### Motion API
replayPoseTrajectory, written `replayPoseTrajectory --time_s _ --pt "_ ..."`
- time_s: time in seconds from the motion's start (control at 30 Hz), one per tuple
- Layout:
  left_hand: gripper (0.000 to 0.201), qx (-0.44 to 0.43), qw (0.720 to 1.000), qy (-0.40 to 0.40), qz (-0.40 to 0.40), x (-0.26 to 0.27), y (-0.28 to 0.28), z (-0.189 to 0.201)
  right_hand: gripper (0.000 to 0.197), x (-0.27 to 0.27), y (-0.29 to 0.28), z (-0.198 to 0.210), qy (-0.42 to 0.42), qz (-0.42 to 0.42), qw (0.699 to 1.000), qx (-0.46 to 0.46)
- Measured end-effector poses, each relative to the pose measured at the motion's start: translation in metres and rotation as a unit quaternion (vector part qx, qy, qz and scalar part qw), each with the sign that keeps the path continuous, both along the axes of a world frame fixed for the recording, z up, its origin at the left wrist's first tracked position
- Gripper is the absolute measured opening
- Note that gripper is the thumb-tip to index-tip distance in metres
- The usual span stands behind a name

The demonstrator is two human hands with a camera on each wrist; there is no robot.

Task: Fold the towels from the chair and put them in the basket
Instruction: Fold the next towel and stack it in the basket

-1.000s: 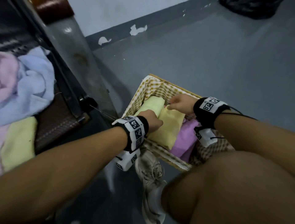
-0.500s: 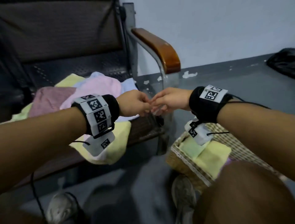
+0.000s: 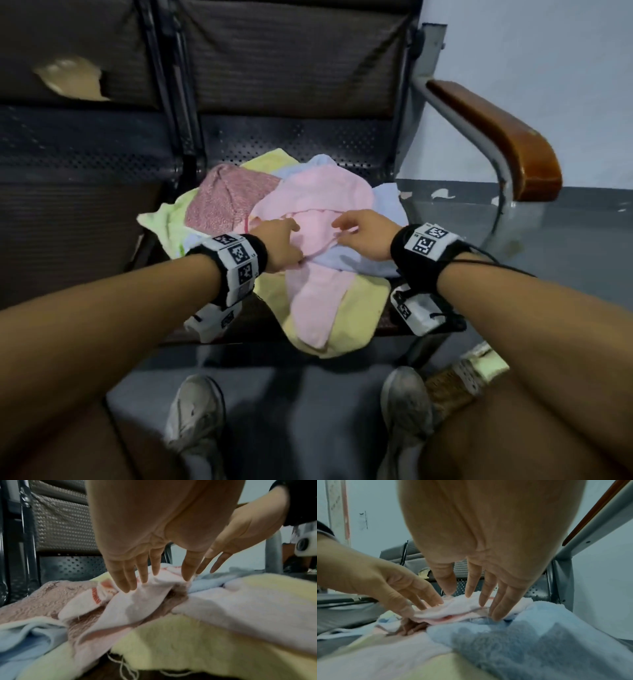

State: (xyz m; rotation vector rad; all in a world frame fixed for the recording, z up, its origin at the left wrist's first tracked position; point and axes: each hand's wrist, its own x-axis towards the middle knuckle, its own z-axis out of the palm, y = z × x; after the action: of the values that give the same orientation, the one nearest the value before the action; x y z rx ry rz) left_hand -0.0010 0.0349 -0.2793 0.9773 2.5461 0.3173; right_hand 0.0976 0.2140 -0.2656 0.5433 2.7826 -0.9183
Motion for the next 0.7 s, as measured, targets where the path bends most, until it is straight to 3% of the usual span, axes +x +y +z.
replayPoseTrajectory --time_s 0.07,0.2,0.27,0.37,0.4,0.47,0.5,0.57,0.63,0.7 --pt "0.067 -0.025 1.0 0.011 -0.005 -0.005 0.004 -0.011 0.043 -0.008 0.007 -0.011 -0.008 0.004 1.0 0.018" --pt "0.027 -0.017 0.996 0.086 -0.026 -0.014 0.013 -0.016 0.057 -0.028 0.013 -0.022 0.019 0.008 0.998 0.057" --pt "0.026 0.027 0.995 0.095 -0.012 -0.018 0.014 -0.015 0.068 -0.036 0.015 -0.026 0.022 0.024 0.996 0.085" --pt "0.028 0.159 0.985 0.041 0.049 -0.017 0.016 -0.008 0.08 -0.041 0.021 -0.027 0.012 0.012 0.996 0.087" --pt "0.032 0.199 0.977 0.02 0.067 -0.014 0.017 -0.005 0.071 -0.042 0.023 -0.027 0.004 0.02 0.995 0.101" --pt "0.041 0.247 0.964 -0.028 0.096 -0.009 0.016 0.002 0.024 -0.041 0.023 -0.022 0.013 0.037 0.99 0.132" --pt "0.045 0.259 0.96 -0.05 0.099 -0.007 0.015 0.006 0.01 -0.042 0.022 -0.018 0.04 0.033 0.991 0.124" --pt "0.05 0.269 0.953 -0.106 0.092 -0.002 0.01 0.013 0.016 -0.042 0.018 -0.011 0.097 -0.005 0.993 0.06" --pt "0.051 0.297 0.934 -0.165 0.108 -0.001 0.004 0.016 0.022 -0.039 0.01 -0.001 0.145 -0.056 0.986 -0.059" --pt "0.039 0.323 0.922 -0.162 0.136 -0.002 0.0 0.014 0.026 -0.032 0.003 0.01 0.187 -0.068 0.966 -0.167"
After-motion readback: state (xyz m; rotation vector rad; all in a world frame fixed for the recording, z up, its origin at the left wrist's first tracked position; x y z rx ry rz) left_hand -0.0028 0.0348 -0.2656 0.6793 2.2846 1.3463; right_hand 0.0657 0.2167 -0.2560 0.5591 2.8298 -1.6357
